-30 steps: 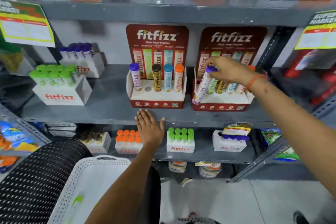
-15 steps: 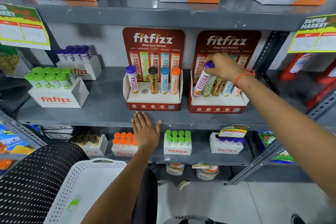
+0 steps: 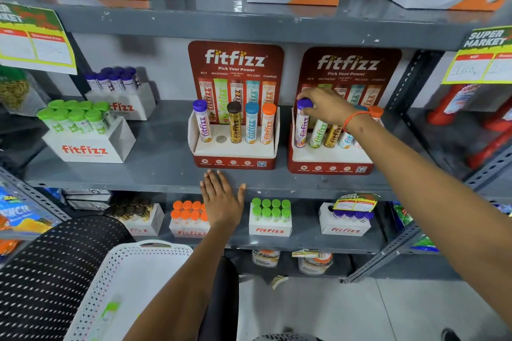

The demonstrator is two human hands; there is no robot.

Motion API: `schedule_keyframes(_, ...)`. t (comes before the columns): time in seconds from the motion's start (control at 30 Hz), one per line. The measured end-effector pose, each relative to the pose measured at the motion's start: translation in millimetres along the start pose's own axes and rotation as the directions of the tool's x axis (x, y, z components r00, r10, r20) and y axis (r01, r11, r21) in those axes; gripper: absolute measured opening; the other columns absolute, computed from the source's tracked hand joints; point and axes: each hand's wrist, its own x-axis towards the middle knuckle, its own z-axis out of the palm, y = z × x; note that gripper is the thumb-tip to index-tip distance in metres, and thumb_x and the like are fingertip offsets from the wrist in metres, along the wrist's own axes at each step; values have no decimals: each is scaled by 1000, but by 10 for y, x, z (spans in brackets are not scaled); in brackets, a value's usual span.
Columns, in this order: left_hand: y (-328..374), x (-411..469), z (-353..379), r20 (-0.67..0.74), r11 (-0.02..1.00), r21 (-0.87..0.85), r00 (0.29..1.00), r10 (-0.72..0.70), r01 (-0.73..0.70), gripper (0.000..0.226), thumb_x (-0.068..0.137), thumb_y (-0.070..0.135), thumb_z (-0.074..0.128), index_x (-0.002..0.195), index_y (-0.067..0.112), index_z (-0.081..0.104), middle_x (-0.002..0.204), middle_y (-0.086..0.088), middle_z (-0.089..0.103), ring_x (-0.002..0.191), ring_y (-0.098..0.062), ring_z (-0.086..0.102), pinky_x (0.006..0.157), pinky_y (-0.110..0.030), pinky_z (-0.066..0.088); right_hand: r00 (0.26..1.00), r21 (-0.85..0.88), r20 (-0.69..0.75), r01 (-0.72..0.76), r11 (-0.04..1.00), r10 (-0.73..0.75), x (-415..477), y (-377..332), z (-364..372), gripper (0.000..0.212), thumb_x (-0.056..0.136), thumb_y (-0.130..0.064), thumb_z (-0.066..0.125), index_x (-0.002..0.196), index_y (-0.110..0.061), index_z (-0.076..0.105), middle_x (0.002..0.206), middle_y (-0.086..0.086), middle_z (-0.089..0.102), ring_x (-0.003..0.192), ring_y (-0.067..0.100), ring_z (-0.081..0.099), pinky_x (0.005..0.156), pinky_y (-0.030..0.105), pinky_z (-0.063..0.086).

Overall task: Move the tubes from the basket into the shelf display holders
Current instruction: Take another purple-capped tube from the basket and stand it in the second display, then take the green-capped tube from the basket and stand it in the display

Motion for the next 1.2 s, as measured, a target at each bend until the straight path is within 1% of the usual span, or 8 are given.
schedule_keyframes(0.3,7,3,9,3,1000,-1,1000,4,-4,83,90,61,1,149,3,-3,157,-22,0,145,-35,-1,117,-44,-4,995,-83,41,-91,992,95,-52,42,169,48,87,-19,63,129,-5,46,133,20,52,121,37,46,102,46,41)
schedule_keyframes(0.4,7,21,3,-1,999,-37,1000,8,-8,83,92,62,6,149,2,0,157,-23,2,145,-35,0,118,-44,-2,984,-125,-172,-74,989,52,-153,-117,284,61,88,-27,62,139,-4,37,138,20,48,127,38,43,110,46,36)
schedule_keyframes(0.5,-68,-12,-43,-69,984,-174,997,24,-35,83,93,62,13,149,0,8,157,-22,9,145,-33,7,118,-41,1,895,74,-446,44,996,-7,-348,-479,566,44,92,-22,54,131,-4,48,130,18,54,122,33,47,107,43,40)
schedule_keyframes(0.67,-476,-382,-79,-246,961,-276,966,-79,8,76,97,53,13,145,-4,22,153,-22,26,143,-31,22,118,-43,15,901,332,-432,212,919,-52,-578,-1226,1358,39,89,-22,49,122,-2,54,122,18,58,115,30,50,102,38,42)
schedule_keyframes(0.8,-1053,-907,98,-231,942,-292,943,-240,169,69,97,46,25,143,-6,27,150,-22,32,139,-34,29,115,-42,18,950,465,-278,263,846,-142,-793,-1840,2153,38,87,-24,46,116,-1,57,114,19,62,109,29,51,97,33,38)
schedule_keyframes(0.93,-1676,-1675,360,-161,869,-270,871,-465,414,67,97,43,30,139,-8,34,145,-24,40,135,-36,36,112,-46,25,949,522,28,254,814,-315,-1129,-2417,2938,46,81,-27,39,110,1,61,108,24,63,105,32,50,94,39,40)
schedule_keyframes(1.07,-2142,-2431,576,-66,750,-211,756,-651,627,73,98,49,17,138,-10,34,143,-26,42,132,-38,40,111,-45,23,828,504,294,291,813,-478,-1515,-2891,3558,45,83,-27,40,112,0,61,109,23,64,104,40,58,92,36,37)
schedule_keyframes(1.2,-2464,-2819,717,3,626,-165,635,-773,762,74,95,49,23,139,-11,32,144,-28,39,132,-40,38,110,-50,29,651,457,471,398,795,-596,-1796,-3339,3967,37,88,-12,55,123,1,54,123,23,55,115,41,48,99,47,42)
